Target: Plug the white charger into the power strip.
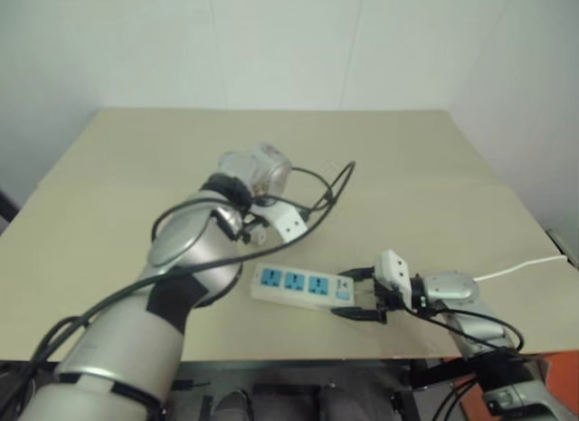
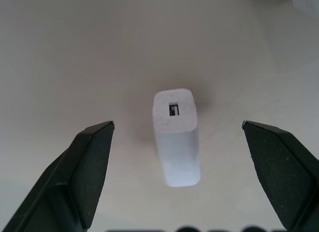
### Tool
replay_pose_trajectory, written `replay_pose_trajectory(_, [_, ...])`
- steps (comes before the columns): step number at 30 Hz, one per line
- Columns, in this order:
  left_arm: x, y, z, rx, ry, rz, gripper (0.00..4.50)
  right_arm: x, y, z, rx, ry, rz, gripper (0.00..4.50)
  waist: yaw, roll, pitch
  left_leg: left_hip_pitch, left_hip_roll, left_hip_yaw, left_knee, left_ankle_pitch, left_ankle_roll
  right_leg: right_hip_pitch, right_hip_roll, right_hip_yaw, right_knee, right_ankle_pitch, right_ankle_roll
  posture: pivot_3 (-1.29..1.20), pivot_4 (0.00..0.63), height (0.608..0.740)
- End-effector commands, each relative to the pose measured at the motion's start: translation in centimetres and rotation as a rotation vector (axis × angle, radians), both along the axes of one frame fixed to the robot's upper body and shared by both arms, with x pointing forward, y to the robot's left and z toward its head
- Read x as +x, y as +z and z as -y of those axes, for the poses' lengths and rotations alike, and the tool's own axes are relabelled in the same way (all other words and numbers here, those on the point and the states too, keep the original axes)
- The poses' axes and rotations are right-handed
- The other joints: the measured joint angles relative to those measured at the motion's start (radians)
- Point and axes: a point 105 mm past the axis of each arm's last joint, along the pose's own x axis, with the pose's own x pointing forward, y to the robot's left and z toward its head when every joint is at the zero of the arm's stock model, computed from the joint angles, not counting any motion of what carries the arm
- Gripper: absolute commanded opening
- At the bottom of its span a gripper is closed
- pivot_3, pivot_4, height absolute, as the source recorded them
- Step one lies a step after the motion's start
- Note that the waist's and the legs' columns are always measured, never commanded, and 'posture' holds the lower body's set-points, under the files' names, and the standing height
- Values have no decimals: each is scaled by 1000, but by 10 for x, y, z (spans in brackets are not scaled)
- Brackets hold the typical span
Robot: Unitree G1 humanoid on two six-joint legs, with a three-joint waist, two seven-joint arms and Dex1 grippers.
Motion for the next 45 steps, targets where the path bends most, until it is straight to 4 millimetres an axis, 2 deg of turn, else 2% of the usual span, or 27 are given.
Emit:
replay_pose_trajectory(1, [0,0,3,-8,10,5,4500,-2,9,-5,9,25,55,3414,0,0,0,0,0,0,0,0,0,0,0,0,0,0,0,0,150,740])
replay_pose_trajectory(15, [3,-7,2,5,21,26,4500,-1,9,-2,-4,13,56,3414,1,0,0,0,0,0,1,0,0,0,0,0,1,0,0,0,150,740])
replay_pose_trajectory(18, [1,-9,4,-17,33,13,3920,-2,8,-1,-10,11,55,3414,1,0,0,0,0,0,1,0,0,0,0,0,1,0,0,0,150,740])
replay_pose_trajectory(27, [3,-13,4,-20,38,28,1011,-3,7,1,-18,3,53,3414,2,0,0,0,0,0,2,0,0,0,0,0,2,0,0,0,150,740])
replay_pose_trajectory(30, [5,-12,2,-2,29,47,1008,-3,7,2,-21,2,55,3414,2,0,0,0,0,0,2,0,0,1,0,0,3,0,0,0,150,740])
replay_pose_trajectory(32, [5,-10,7,-50,30,49,1008,-2,8,3,-23,0,55,3414,2,0,0,0,0,0,3,0,0,1,0,0,3,0,0,0,150,740])
replay_pose_trajectory(36, [7,11,18,-170,0,66,1008,0,9,5,-29,3,58,3414,3,0,0,0,0,-1,3,0,0,1,0,0,3,0,0,0,150,740])
replay_pose_trajectory(40, [3,47,22,-345,-2,35,1008,6,14,7,-32,21,74,3414,1,0,0,0,0,0,3,0,0,0,0,0,3,0,0,0,150,740])
replay_pose_trajectory(43, [-3,76,19,-528,18,-18,1008,14,18,6,-32,33,92,3414,-3,0,0,0,0,0,3,0,0,0,0,0,4,0,0,0,150,740])
replay_pose_trajectory(45, [-10,95,19,-733,51,-109,1008,18,18,4,-31,58,88,3414,-4,0,0,1,0,0,3,0,0,0,0,0,4,0,0,0,150,740])
